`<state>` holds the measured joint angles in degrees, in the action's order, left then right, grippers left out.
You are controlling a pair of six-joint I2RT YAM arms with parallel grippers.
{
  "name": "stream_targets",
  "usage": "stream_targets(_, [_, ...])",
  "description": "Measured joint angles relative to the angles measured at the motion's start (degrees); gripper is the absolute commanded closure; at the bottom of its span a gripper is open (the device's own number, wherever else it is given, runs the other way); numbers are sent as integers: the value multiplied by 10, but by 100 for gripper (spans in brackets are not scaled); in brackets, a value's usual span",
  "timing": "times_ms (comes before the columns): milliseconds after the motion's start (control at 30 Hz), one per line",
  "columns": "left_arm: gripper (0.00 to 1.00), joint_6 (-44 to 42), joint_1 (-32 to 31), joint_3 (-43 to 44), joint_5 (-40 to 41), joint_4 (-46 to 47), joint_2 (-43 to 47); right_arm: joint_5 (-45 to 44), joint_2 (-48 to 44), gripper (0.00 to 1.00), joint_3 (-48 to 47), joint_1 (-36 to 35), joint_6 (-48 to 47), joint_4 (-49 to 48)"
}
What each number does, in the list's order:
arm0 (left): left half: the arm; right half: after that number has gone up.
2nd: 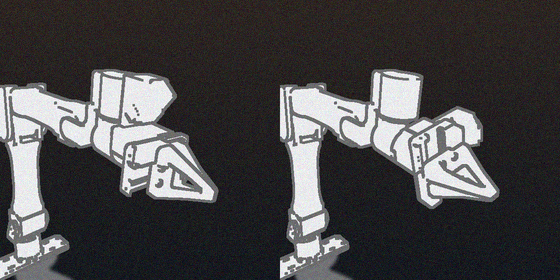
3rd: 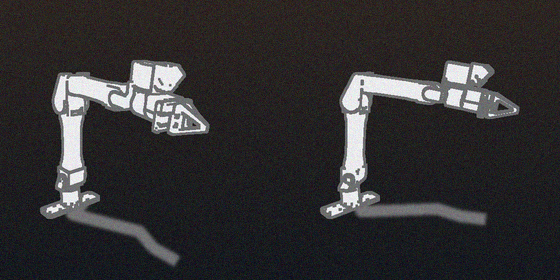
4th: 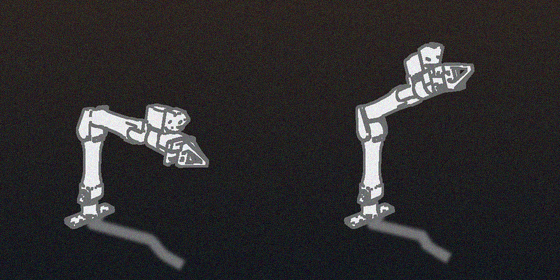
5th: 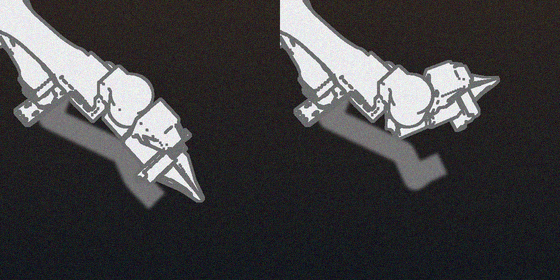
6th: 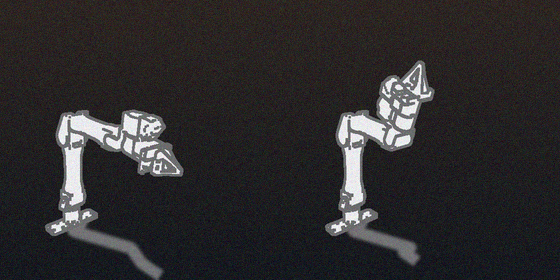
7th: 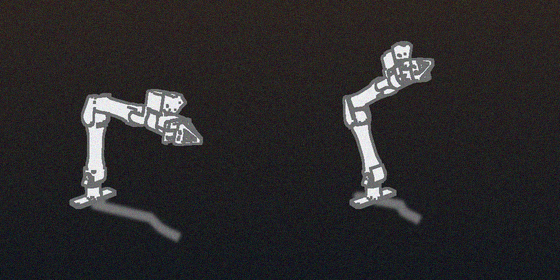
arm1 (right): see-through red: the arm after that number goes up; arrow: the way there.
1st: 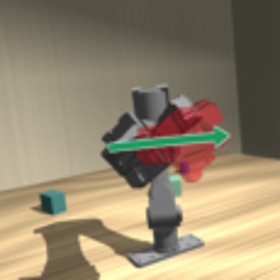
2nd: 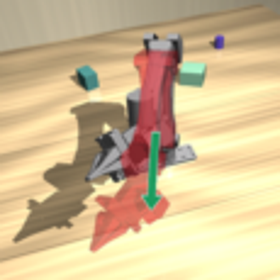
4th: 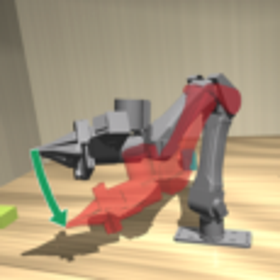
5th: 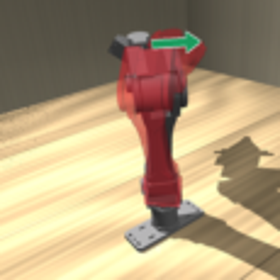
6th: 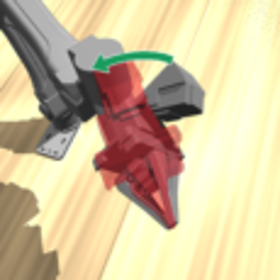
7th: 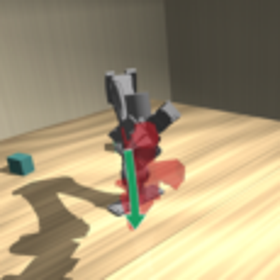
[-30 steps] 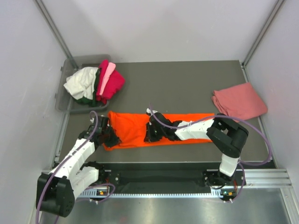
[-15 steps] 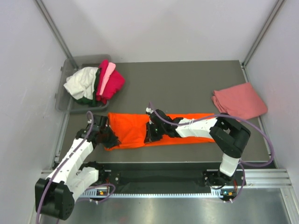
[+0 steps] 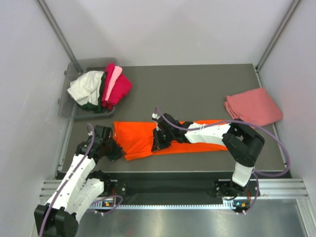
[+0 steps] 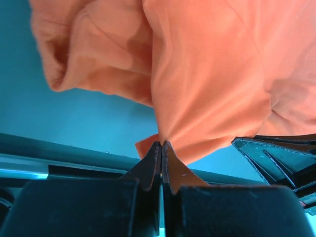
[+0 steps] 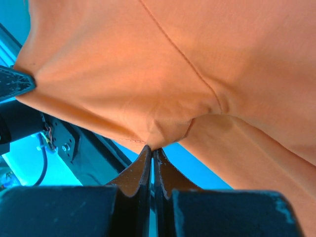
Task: Fold and stack the t-shirts
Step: Fold the tshirt
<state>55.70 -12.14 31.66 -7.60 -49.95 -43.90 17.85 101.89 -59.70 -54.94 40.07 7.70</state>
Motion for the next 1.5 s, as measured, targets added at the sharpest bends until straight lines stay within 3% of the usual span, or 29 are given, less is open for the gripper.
stream_targets(167, [100, 16, 0, -11, 17, -19, 50, 5, 3, 94, -1, 0, -3, 7])
stream_targets(267, [84, 18, 0, -14, 26, -29, 66, 8, 11, 86, -3, 0, -6, 10])
stream_targets(300, [71, 16, 0, -14, 28, -31, 64, 9, 13, 82, -3, 0, -9, 11])
stream_targets(400, [49, 10, 0, -10, 43, -51, 52, 6, 12, 58, -3, 0, -12, 18])
stream_targets(433, [47, 7, 0, -5, 51, -59, 49, 3, 12, 52, -3, 0, -15, 19])
stream_targets(733, [46, -30, 0, 105, 123, -76, 22, -51, -87, 55, -3, 16, -33, 56])
stream_targets(967, [49, -58, 0, 90, 76, 31, -98, -93, -151, 60, 43, 55, -43, 58])
stream_targets(1033, [51, -64, 0, 81, 57, 64, -122, -109, -173, 64, 73, 55, -45, 61])
stream_targets(1300, [57, -96, 0, 79, 37, 148, -177, -151, -326, 66, 223, 55, -23, 38])
stream_targets(1500, [62, -102, 0, 66, 37, 189, -223, -151, -305, 71, 242, 45, 0, -9])
